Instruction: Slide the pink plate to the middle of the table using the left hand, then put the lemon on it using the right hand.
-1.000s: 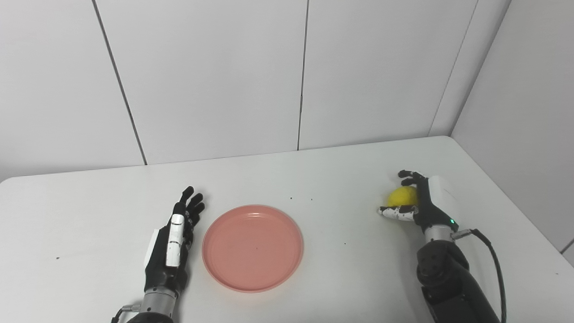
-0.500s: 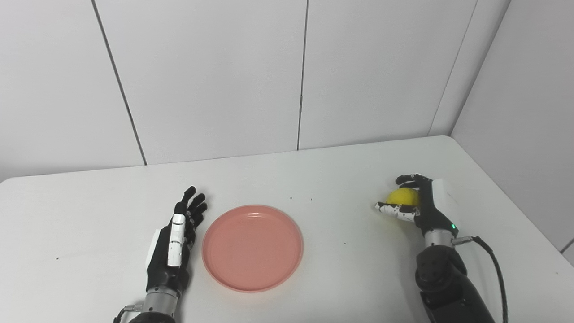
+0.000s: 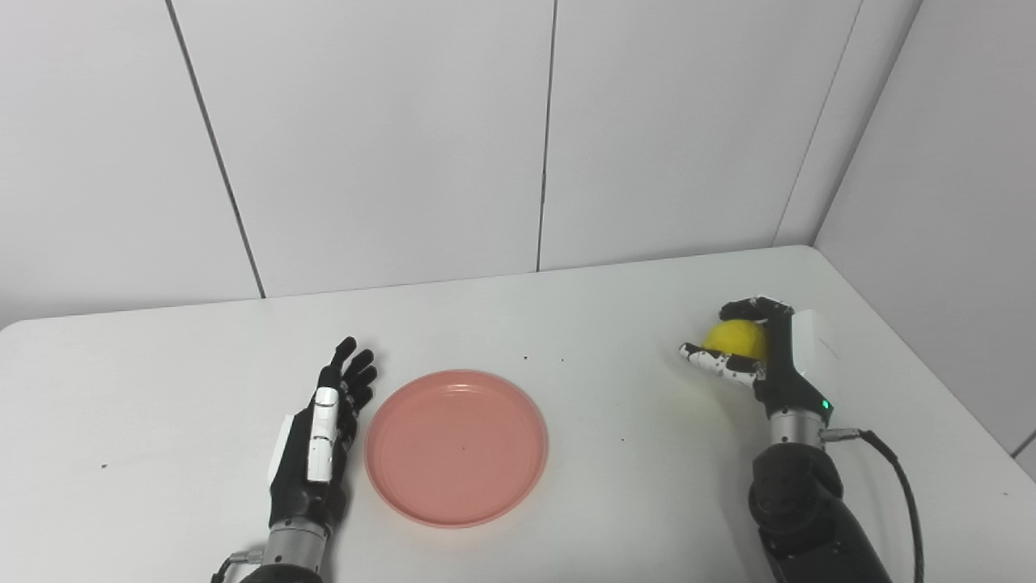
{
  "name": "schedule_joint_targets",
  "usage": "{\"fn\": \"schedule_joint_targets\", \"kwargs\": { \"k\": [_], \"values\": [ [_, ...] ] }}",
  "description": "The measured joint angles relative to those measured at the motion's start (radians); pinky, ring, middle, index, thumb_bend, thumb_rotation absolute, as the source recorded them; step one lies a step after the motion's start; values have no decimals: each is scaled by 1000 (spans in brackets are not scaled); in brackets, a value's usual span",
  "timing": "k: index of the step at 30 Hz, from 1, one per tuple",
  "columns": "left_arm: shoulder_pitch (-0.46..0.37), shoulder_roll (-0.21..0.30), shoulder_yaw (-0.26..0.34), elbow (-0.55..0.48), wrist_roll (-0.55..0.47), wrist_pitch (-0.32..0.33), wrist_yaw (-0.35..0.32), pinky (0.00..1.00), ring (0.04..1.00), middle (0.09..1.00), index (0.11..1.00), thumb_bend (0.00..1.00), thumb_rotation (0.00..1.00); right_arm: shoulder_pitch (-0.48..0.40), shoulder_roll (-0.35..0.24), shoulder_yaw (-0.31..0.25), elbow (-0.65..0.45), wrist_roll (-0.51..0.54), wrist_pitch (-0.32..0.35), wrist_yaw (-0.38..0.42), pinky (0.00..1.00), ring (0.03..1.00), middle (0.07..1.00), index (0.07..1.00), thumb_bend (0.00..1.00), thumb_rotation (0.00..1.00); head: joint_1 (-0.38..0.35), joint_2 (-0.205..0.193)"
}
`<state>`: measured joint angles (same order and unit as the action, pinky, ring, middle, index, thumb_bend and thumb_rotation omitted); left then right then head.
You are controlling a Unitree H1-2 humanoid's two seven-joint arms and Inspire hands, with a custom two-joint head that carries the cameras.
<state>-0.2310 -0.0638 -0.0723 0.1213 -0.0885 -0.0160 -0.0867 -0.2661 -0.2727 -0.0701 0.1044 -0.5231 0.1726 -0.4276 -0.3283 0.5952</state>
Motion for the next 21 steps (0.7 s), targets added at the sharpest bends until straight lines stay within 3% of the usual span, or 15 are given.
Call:
{"fn": "schedule_joint_targets", "kwargs": {
  "k": [5, 15, 21],
  "values": [
    [0, -19, -8, 13, 22, -23, 11, 929, 917, 923, 925, 641, 1000, 12, 29, 16, -77, 14, -63, -2, 315, 419, 525, 447, 489, 0, 51, 2],
    [0, -24, -11, 31, 44, -38, 34, 963, 929, 932, 934, 644, 1000, 26, 69, 83, -258, 41, -79, 100, 319, 417, 515, 445, 492, 0, 137, 6],
    [0, -28, -11, 35, 57, -42, 43, 950, 926, 929, 931, 633, 1000, 24, 90, 119, -274, 67, -109, 162, 315, 422, 525, 445, 490, 0, 187, 5]
  ]
}}
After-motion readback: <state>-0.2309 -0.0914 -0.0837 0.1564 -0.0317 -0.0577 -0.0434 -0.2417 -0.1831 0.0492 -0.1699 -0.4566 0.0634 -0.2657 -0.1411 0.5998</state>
